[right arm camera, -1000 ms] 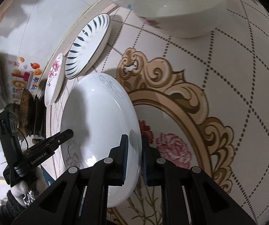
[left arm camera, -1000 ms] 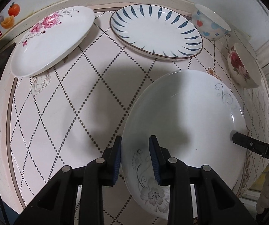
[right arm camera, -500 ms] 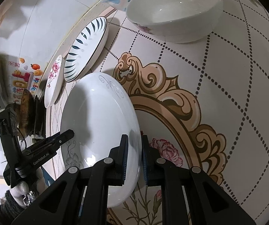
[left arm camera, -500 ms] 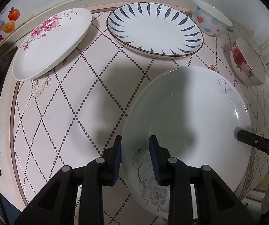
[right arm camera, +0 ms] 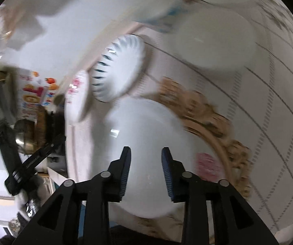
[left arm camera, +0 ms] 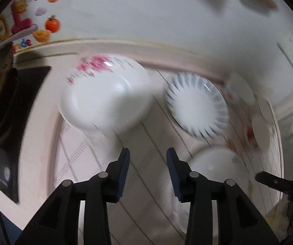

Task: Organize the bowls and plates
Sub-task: 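Close both grippers on the rim of the pink-rose plate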

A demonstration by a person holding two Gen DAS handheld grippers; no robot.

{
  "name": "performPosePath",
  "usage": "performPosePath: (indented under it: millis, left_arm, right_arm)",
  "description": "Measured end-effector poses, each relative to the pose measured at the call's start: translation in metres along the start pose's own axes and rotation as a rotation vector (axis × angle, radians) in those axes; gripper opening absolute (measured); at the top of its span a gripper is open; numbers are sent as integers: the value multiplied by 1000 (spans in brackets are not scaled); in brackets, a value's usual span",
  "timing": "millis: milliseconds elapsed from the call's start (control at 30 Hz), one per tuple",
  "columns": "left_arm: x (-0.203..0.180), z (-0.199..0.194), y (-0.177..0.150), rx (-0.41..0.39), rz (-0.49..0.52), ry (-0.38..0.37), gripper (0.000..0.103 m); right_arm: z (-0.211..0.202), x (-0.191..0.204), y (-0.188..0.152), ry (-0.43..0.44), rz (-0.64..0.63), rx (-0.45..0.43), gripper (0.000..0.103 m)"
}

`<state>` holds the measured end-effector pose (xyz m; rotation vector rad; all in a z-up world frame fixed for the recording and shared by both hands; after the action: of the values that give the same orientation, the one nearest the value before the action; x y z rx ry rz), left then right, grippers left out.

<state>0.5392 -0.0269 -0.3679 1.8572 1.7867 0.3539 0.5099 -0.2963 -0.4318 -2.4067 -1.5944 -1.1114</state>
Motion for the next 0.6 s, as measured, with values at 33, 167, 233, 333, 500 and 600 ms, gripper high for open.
performPosePath:
  millis: [33,167,233,333,500,600]
  left_arm:
    - [15,4,10,-6,-12,15,40]
    - [74,28,39,0,-92,61,40]
    - [101,41,47,12,-118,87,40]
    - [135,63,55,34,-157,118,40]
    - [158,87,55,78,-188,131,40]
    - [162,98,50,105,-203,111,39]
  right_arm:
    - [4,15,6,21,-1,-7,46]
    - [54,86,35,84,-8,6,49]
    - [84,110,48,77,-31,17,49]
    - [135,143,73,84,-49,46,49]
    - [214,175,110,7,-148,75,49]
    - [247,178,119,-24,-172,109,42]
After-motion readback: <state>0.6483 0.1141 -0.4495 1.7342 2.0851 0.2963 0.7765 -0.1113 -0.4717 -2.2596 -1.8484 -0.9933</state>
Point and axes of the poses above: each gripper's, at about its wrist camera, not at the fingertips, and z roughly the way its jaws point, x to its left, y to its top, the point moved 9 cm from there along z, roughly the way its jaws point, and after that the axes turned 11 degrees about -x, right-handed, at the moved point
